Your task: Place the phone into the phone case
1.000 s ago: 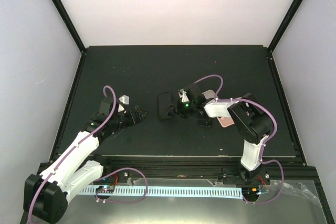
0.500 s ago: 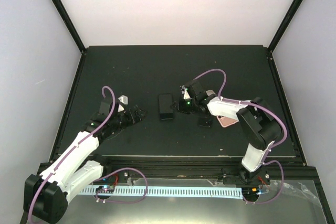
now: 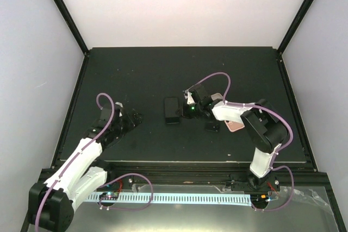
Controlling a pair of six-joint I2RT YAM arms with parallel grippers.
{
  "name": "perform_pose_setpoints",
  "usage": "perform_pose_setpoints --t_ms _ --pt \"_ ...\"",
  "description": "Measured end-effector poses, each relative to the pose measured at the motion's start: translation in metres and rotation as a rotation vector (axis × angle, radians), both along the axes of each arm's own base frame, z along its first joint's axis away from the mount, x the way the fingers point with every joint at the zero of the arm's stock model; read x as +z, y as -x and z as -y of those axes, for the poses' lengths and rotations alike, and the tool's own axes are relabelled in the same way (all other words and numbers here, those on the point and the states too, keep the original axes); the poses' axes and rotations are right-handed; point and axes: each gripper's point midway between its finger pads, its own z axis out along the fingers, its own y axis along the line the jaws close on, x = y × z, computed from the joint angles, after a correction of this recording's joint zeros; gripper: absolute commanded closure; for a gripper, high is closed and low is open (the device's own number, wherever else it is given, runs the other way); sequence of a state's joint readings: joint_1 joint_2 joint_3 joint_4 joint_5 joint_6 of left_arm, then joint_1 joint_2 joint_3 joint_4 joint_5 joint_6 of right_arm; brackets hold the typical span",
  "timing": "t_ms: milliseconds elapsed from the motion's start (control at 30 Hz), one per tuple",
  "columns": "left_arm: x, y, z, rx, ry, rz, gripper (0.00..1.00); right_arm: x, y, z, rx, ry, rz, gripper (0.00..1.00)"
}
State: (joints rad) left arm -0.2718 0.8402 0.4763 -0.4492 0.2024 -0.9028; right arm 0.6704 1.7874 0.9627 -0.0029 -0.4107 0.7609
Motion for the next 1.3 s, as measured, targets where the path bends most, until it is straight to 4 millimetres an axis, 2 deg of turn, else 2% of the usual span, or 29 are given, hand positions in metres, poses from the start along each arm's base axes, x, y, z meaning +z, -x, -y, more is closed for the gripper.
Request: perform_pose_setpoints --t_ms 167,367,533,767,967,1167,1300 --pt "-0.011 -0.005 -0.032 0.152 -0.038 -0.024 0.01 -0.017 0.002 0.0 0.005 0.025 -0.027 0.98" --pt "-0.014 -0.008 -0.077 0.363 -0.09 -0.031 0.01 -0.028 0.005 0.003 0.012 0.05 -0.032 0.92" --pt "-0.017 0.001 -0.119 0.576 -0.121 -0.067 0.01 -0.03 0.004 0.006 0.016 0.07 -0.019 0.85" --pt "-0.028 0.022 -0.167 0.823 -0.123 -0.151 0.01 -0.021 0.009 0.012 0.021 0.077 0.006 0.61" --pt "-0.042 0.027 -0.197 0.939 -0.128 -0.208 0.01 0.007 0.015 0.02 0.015 0.059 0.057 0.38" --pt "-0.059 0.027 -0.21 0.963 -0.151 -0.268 0.01 0.028 0.021 0.028 0.01 0.037 0.104 0.02" --pt "-0.063 0.021 -0.219 0.963 -0.166 -0.261 0.01 0.034 0.026 0.033 0.007 0.033 0.117 0.0"
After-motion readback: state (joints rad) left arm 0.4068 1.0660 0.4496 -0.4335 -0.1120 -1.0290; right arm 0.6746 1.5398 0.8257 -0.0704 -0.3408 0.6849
